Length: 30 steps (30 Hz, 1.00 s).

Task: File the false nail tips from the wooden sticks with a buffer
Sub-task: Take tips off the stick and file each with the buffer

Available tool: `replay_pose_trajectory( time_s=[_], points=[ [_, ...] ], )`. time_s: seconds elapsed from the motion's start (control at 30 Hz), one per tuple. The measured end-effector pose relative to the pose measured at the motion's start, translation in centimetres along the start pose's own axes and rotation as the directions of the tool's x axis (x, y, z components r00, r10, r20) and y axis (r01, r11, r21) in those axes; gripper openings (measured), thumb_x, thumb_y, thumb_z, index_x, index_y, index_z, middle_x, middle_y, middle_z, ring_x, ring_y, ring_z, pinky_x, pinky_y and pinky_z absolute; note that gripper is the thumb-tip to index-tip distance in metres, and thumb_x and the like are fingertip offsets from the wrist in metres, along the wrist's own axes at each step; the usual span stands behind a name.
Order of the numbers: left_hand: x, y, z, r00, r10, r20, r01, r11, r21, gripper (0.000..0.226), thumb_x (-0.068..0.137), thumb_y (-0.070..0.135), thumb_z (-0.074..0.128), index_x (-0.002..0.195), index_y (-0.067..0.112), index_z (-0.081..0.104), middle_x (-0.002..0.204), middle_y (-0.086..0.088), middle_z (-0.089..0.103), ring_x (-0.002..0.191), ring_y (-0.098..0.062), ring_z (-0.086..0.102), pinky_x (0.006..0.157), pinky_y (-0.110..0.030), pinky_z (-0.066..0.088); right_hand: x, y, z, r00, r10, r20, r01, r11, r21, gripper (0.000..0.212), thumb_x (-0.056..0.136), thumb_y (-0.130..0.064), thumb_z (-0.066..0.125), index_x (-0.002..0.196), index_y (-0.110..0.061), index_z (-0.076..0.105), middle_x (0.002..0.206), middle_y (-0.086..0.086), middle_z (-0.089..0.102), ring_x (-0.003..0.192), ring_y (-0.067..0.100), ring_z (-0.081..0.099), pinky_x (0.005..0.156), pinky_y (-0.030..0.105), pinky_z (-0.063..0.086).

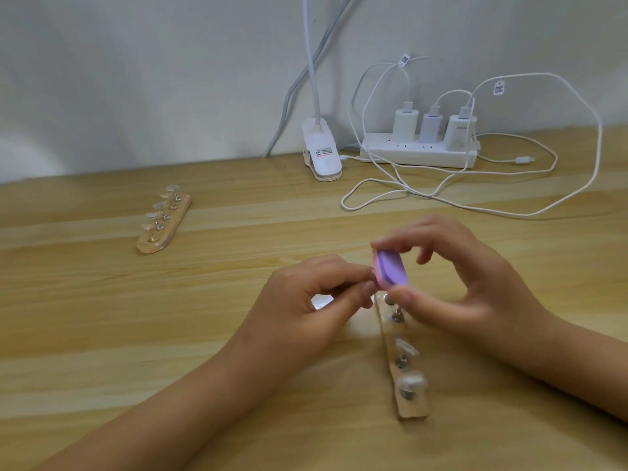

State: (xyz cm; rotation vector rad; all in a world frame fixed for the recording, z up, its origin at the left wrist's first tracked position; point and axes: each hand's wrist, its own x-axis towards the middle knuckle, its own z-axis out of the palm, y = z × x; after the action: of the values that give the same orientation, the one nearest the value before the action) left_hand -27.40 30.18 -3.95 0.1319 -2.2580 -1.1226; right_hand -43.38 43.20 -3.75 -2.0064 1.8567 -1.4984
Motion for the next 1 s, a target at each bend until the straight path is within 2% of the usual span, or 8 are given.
replay_pose_trajectory(
  time_s=[0.17, 0.27, 0.37, 0.5, 0.6, 0.83, 0.93, 1.0],
  points=[
    [-0.05, 0.05, 0.12, 0.999, 0.051, 0.008, -0.052, 0.998, 0.034, 0.012, 0.090, 0.023, 0.060, 0.095, 0.021, 0.072, 0.077, 0.006, 0.068, 0.075, -0.010, 0.064, 0.071, -0.021, 0.047, -0.11, -0.21, 0.08, 0.997, -0.073, 0.016, 0.074, 0.995, -0.066, 0.037, 0.081, -0.033, 0.069, 0.115, -0.020, 0.063, 0.109, -0.007, 0.063, 0.103, 0.015, 0.057, 0.084, 0.022, 0.042],
    [-0.19, 0.00, 0.15, 0.997, 0.074, 0.002, -0.074, 0.996, 0.043, 0.017, 0.090, 0.023, 0.059, 0.098, 0.018, 0.073, 0.079, 0.004, 0.070, 0.077, -0.012, 0.066, 0.073, -0.025, 0.051, 0.05, -0.35, -0.23, 1.000, 0.015, -0.024, -0.015, 1.000, -0.017, 0.035, 0.080, -0.039, 0.066, 0.113, -0.027, 0.063, 0.108, -0.012, 0.064, 0.103, 0.016, 0.056, 0.082, 0.029, 0.045],
    [-0.16, 0.11, 0.23, 0.998, 0.065, -0.019, -0.064, 0.998, 0.028, 0.014, 0.090, 0.022, 0.060, 0.100, 0.021, 0.070, 0.083, 0.004, 0.071, 0.078, -0.010, 0.066, 0.072, -0.025, 0.051, -0.25, -0.46, -0.16, 0.992, -0.114, 0.044, 0.116, 0.993, -0.039, 0.037, 0.083, -0.036, 0.067, 0.117, -0.020, 0.062, 0.112, -0.007, 0.063, 0.105, 0.018, 0.058, 0.086, 0.028, 0.044],
    [-0.24, 0.02, 0.26, 0.999, 0.001, -0.047, -0.002, 1.000, -0.012, 0.011, 0.089, 0.016, 0.063, 0.096, 0.021, 0.070, 0.081, 0.010, 0.071, 0.078, -0.006, 0.069, 0.075, -0.022, 0.053, 0.04, -0.22, -0.31, 1.000, 0.022, -0.020, -0.022, 1.000, -0.016, 0.036, 0.083, -0.036, 0.064, 0.116, -0.024, 0.062, 0.111, -0.010, 0.063, 0.105, 0.017, 0.055, 0.083, 0.030, 0.045],
    [-0.23, 0.07, 0.26, 0.999, 0.016, -0.035, -0.015, 1.000, 0.019, 0.012, 0.089, 0.014, 0.062, 0.097, 0.017, 0.070, 0.082, 0.007, 0.071, 0.079, -0.007, 0.068, 0.074, -0.022, 0.052, -0.08, -0.25, -0.06, 0.998, -0.063, 0.007, 0.063, 0.993, -0.102, 0.037, 0.084, -0.036, 0.067, 0.117, -0.019, 0.063, 0.113, -0.008, 0.062, 0.108, 0.014, 0.055, 0.088, 0.025, 0.041],
    [-0.26, 0.39, 0.31, 0.999, 0.030, -0.028, -0.028, 0.998, 0.055, 0.011, 0.090, 0.015, 0.064, 0.096, 0.015, 0.072, 0.080, 0.006, 0.071, 0.078, -0.011, 0.068, 0.072, -0.031, 0.054, 0.06, -0.37, -0.14, 0.992, -0.122, -0.020, 0.117, 0.977, -0.177, 0.038, 0.083, -0.036, 0.068, 0.117, -0.020, 0.060, 0.115, -0.011, 0.060, 0.110, 0.004, 0.052, 0.094, 0.026, 0.036],
    [-0.36, 0.61, 0.15, 0.998, -0.046, -0.053, 0.045, 0.999, -0.018, 0.011, 0.088, 0.026, 0.063, 0.090, 0.020, 0.072, 0.073, 0.008, 0.070, 0.073, -0.012, 0.068, 0.070, -0.029, 0.054, 0.16, -0.35, -0.27, 0.993, -0.108, -0.040, 0.099, 0.978, -0.184, 0.039, 0.083, -0.037, 0.069, 0.117, -0.019, 0.060, 0.116, -0.010, 0.059, 0.111, 0.003, 0.049, 0.093, 0.026, 0.034],
    [-0.40, 0.72, 0.13, 0.996, -0.073, -0.044, 0.072, 0.997, -0.025, 0.009, 0.087, 0.022, 0.065, 0.086, 0.019, 0.073, 0.069, 0.007, 0.069, 0.068, -0.012, 0.067, 0.066, -0.026, 0.052, 0.05, -0.42, -0.17, 0.986, -0.167, -0.002, 0.162, 0.960, -0.226, 0.039, 0.082, -0.035, 0.070, 0.117, -0.019, 0.060, 0.116, -0.006, 0.060, 0.111, 0.008, 0.051, 0.095, 0.027, 0.033]
  ],
)
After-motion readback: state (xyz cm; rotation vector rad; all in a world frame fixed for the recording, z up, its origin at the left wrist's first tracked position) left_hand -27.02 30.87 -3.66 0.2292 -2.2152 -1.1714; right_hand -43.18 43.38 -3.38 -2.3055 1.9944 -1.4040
